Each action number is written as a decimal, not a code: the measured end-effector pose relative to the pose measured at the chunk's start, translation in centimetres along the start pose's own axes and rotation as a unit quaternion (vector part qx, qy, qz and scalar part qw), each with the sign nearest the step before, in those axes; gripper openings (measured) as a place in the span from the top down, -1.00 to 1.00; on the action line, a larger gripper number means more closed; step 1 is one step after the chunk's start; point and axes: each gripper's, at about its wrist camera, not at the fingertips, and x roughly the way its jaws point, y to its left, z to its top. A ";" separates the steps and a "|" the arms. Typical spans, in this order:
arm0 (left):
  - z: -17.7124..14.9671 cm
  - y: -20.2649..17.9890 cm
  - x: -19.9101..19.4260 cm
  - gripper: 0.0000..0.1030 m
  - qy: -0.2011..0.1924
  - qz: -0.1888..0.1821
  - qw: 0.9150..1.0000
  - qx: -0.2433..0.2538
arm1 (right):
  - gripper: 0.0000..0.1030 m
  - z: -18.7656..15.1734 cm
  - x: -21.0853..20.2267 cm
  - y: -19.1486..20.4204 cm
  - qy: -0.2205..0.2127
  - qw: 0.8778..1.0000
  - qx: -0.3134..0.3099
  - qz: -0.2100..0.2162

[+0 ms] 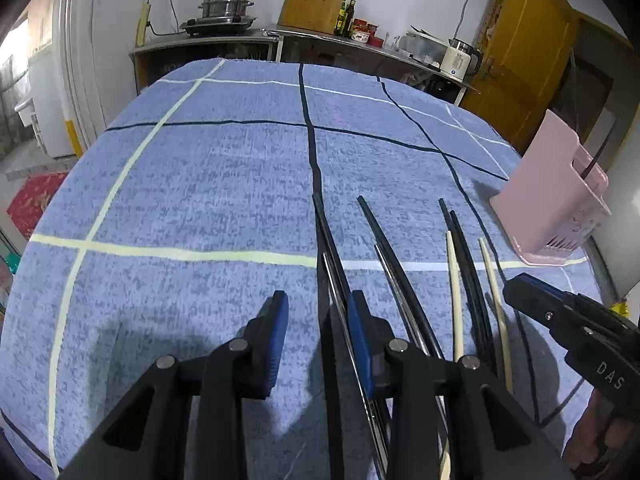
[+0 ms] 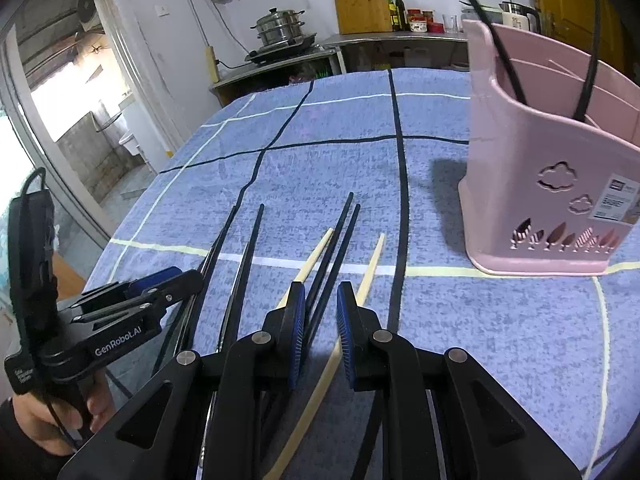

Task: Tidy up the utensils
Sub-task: 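Move both tools back down to the remaining chopsticks on the cloth, then close the left tool on a black chopstick while the right tool grasps another, then lift the chopsticks upright and carry both tools over the pink holder, then open the left tool over the holder while the right tool releases its chopstick, then move both tools down to the remaining chopsticks on the cloth, then close the left tool on a metal chopstick while the right tool grasps a black one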

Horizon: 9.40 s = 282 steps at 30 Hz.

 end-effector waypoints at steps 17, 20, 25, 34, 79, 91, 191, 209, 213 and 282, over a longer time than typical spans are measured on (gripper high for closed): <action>0.0 -0.7 0.2 0.49 0.004 0.045 0.999 0.024 | 0.69 0.9 2.9 -0.5 0.027 0.999 0.011 -0.015; 0.2 -0.6 0.2 0.62 0.004 0.049 0.998 0.025 | 0.69 1.3 3.3 -0.6 0.029 0.999 0.008 -0.017; 0.3 0.4 0.1 0.76 0.006 0.043 0.999 0.004 | 0.75 1.8 3.6 -1.0 0.037 0.999 0.020 -0.019; 0.7 -0.3 0.5 0.76 0.021 0.050 0.998 0.030 | 0.82 2.8 4.7 0.1 0.052 0.998 -0.008 -0.046; 5.4 -3.0 -15.7 0.91 -0.098 -0.078 0.991 0.044 | 0.90 4.7 -14.5 -0.5 -0.145 0.989 0.004 0.011; 7.0 -8.7 -14.7 0.91 -0.081 -0.141 0.984 0.073 | 0.90 4.6 -17.7 -3.6 -0.167 0.985 0.025 -0.021; 2.4 -0.8 -8.4 0.33 -0.056 -0.081 0.995 -0.017 | 0.70 1.3 -14.6 -2.1 -0.142 0.990 0.019 0.004; 0.6 0.1 -0.1 0.34 0.036 -0.050 0.998 -0.032 | 0.70 0.4 -4.2 -0.1 -0.025 0.999 0.012 0.027; 0.4 -0.1 0.1 0.34 0.031 -0.045 0.998 -0.024 | 0.70 0.6 -1.7 0.2 0.002 1.000 0.017 0.025; 5.3 -1.6 -12.0 0.89 -0.093 -0.067 0.993 0.005 | 0.89 5.0 -10.1 0.2 -0.094 0.995 0.021 0.025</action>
